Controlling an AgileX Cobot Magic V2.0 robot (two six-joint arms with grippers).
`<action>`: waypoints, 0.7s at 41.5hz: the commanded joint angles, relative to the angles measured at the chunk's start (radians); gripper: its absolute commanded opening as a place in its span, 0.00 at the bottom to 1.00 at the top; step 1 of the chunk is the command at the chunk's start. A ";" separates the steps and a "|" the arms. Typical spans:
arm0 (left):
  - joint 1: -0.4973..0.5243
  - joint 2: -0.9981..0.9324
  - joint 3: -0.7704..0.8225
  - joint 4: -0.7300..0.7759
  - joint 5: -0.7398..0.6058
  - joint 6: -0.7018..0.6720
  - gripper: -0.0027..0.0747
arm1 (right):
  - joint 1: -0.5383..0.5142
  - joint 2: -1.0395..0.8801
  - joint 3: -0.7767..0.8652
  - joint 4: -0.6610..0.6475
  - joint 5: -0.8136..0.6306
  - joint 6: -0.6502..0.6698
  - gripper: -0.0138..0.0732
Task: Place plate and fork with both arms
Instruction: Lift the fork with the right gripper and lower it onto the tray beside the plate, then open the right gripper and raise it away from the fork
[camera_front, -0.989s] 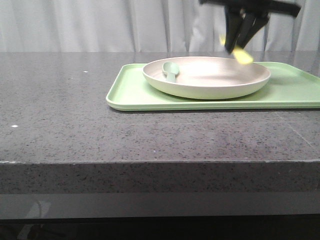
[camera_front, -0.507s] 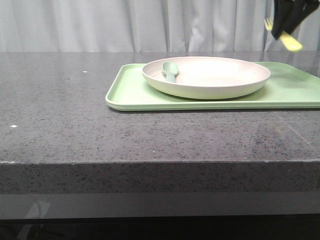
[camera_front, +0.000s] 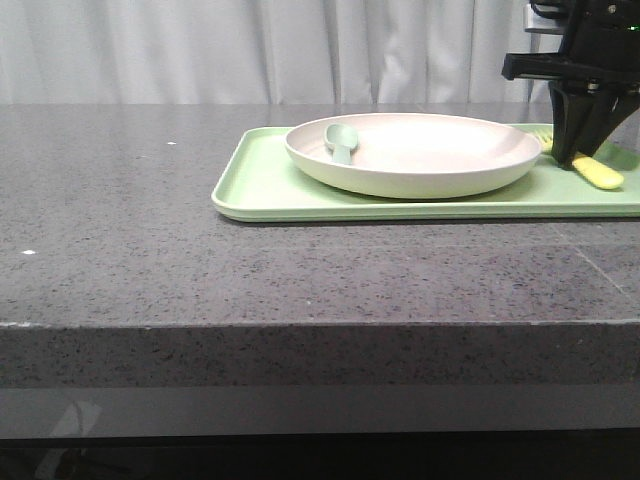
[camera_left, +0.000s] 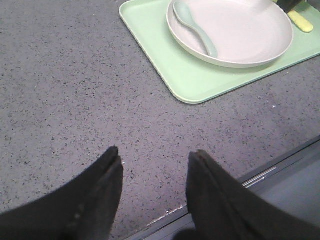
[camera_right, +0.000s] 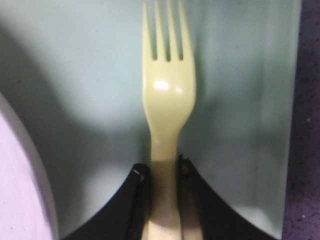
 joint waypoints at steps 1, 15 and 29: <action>0.005 -0.002 -0.023 -0.011 -0.066 0.001 0.44 | -0.006 -0.059 -0.023 0.006 0.096 -0.015 0.40; 0.005 -0.002 -0.023 -0.011 -0.066 0.001 0.44 | -0.006 -0.059 -0.023 0.006 0.096 -0.015 0.60; 0.005 -0.002 -0.023 -0.011 -0.069 0.001 0.44 | 0.025 -0.202 -0.023 -0.003 0.075 -0.016 0.60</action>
